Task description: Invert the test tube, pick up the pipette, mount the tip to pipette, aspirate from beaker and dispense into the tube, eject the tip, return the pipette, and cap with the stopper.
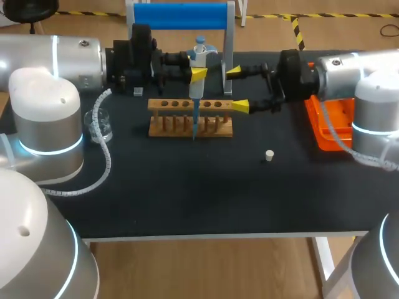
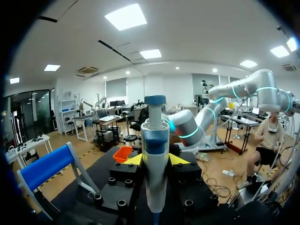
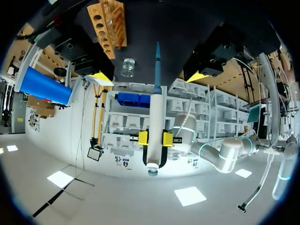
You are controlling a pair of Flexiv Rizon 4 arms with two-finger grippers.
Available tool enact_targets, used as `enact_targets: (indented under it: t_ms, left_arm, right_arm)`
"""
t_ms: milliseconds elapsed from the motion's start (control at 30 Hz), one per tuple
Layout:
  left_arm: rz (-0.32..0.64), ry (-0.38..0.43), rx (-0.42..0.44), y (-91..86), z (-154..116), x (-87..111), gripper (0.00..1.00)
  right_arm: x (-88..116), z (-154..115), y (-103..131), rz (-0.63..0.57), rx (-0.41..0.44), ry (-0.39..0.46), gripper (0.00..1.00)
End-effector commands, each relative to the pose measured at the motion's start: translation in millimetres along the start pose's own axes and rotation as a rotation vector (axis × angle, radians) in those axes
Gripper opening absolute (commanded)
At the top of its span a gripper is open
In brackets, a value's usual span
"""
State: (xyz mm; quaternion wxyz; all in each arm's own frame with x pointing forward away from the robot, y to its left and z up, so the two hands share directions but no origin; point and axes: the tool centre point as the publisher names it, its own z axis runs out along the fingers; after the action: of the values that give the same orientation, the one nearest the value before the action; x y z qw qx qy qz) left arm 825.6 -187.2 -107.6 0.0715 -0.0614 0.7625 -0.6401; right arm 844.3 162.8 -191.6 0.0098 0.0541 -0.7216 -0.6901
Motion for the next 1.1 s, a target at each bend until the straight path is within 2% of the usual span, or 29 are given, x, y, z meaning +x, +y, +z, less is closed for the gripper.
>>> enact_targets:
  t_ms: [33,167,467,700,1100]
  left_arm:
    - [0.001,0.0,0.004,0.7,0.4,-0.3,0.0]
    - [0.001,0.0,0.004,0.7,0.4,-0.3,0.0]
    - [0.001,0.0,0.004,0.7,0.4,-0.3,0.0]
    - [0.001,0.0,0.004,0.7,0.4,-0.3,0.0]
    - [0.001,0.0,0.004,0.7,0.4,-0.3,0.0]
  right_arm:
    - [5.6,5.9,4.6,0.013,-0.006,-0.011,1.0]
    - [10.2,10.8,13.0,0.022,-0.015,-0.026,1.0]
    - [20.2,26.7,21.4,0.051,-0.027,-0.043,0.77]
    - [24.2,38.3,26.7,0.055,-0.029,-0.03,0.73]
    - [19.9,51.4,33.9,0.045,-0.022,-0.029,0.74]
